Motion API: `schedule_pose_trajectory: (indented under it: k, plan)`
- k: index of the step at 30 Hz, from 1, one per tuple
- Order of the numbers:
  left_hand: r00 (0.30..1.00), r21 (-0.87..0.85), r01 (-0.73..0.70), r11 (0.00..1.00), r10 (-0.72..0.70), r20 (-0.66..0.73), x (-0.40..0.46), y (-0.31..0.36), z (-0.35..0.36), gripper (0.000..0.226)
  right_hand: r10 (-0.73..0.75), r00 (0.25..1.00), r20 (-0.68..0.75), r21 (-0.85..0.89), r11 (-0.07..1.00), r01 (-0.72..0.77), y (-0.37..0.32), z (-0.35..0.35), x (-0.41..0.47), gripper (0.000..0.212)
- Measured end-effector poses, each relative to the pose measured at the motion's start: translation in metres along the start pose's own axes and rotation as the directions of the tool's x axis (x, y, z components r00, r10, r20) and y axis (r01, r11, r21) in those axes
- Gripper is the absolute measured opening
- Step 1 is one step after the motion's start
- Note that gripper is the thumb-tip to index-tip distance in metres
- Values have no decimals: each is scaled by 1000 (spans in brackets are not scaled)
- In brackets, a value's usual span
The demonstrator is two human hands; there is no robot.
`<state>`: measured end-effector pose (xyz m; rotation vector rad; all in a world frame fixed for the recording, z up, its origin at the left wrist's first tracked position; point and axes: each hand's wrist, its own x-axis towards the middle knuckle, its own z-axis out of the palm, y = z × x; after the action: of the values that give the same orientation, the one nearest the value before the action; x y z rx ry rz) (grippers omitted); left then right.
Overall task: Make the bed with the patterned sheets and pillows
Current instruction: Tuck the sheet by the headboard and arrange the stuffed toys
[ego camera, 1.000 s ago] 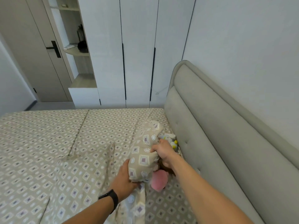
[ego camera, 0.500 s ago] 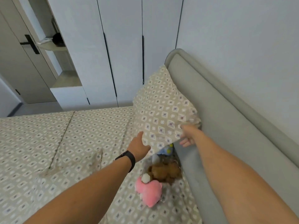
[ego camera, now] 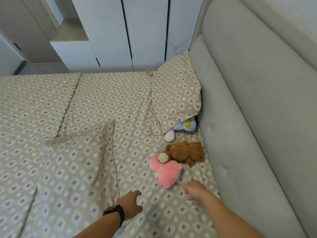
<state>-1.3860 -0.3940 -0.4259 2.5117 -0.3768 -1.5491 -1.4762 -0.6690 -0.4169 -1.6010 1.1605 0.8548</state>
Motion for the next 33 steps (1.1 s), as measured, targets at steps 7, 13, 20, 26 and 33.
schedule_pose_trajectory:
  k: [7, 13, 20, 26, 33]
  plan:
    - [980, -192, -129, 973, 96, -174, 141, 24, -12, 102, -533, 784, -317, -647, 726, 232, -57, 7, 134, 44]
    - [998, -758, 41, 651, -60, 3, 272, 60, 7, 132, -523, 808, -272, -789, 602, 123, -92, 9, 264, 80]
    - [982, -797, -56, 602, -111, -153, 304, 49, 15, 105, -637, 679, -364, -886, 463, -41, -97, 33, 271, 48]
    - [879, -412, -2, 911, -195, -436, 275, -30, -107, 105, -540, 817, -204, -421, 801, 425, -153, 86, 220, 75]
    - [929, -111, 79, 991, -114, -353, 267, -60, -105, 137, -436, 887, -154, -393, 850, 350, -160, 148, 259, 78]
